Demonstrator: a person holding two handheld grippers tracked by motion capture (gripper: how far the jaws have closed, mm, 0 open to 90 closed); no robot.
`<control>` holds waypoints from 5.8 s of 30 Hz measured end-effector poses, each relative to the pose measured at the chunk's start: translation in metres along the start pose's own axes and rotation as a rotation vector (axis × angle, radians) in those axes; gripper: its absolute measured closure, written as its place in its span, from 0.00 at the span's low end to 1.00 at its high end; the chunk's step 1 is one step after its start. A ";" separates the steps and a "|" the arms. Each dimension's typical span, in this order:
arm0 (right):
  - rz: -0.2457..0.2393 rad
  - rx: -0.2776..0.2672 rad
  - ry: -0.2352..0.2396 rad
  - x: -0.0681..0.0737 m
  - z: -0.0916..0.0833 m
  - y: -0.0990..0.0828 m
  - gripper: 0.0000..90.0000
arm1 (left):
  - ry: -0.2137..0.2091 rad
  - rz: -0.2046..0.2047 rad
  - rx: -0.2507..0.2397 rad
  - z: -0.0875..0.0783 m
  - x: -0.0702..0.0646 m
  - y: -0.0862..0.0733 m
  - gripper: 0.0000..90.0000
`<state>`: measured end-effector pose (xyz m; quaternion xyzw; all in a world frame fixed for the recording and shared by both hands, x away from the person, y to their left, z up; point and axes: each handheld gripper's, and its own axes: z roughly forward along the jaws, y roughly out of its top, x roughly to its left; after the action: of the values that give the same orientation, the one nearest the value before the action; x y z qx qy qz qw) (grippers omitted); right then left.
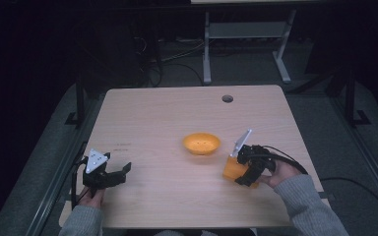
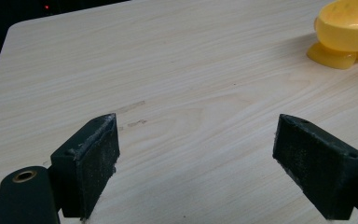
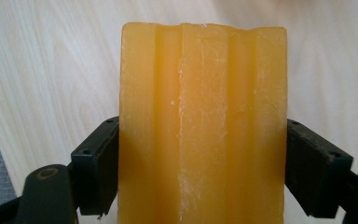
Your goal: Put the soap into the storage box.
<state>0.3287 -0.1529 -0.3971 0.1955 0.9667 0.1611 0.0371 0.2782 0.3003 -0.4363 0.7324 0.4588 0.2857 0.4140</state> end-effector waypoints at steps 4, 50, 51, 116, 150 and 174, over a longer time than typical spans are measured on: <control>-0.021 0.005 -0.001 -0.009 -0.005 0.014 0.24 | -0.002 -0.001 0.003 -0.001 0.001 0.000 0.15; -0.259 0.014 0.042 -0.062 0.007 0.142 0.23 | -0.003 -0.003 0.006 0.002 0.003 -0.001 0.15; -0.260 0.018 0.048 -0.062 0.010 0.145 0.23 | -0.002 -0.002 0.007 0.002 0.003 -0.001 0.15; -0.241 0.022 0.104 -0.070 0.041 0.151 0.23 | 0.000 -0.015 0.017 0.002 0.007 -0.003 0.15; -0.169 -0.068 0.057 -0.068 0.023 0.142 0.17 | -0.013 -0.011 0.023 0.002 0.006 -0.004 0.15; -0.070 -0.154 0.055 -0.065 -0.001 0.103 0.17 | -0.013 -0.012 0.033 0.003 0.006 -0.005 0.15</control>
<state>0.4264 -0.0885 -0.3618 0.1537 0.9583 0.2388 0.0312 0.2805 0.3059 -0.4420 0.7384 0.4650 0.2709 0.4064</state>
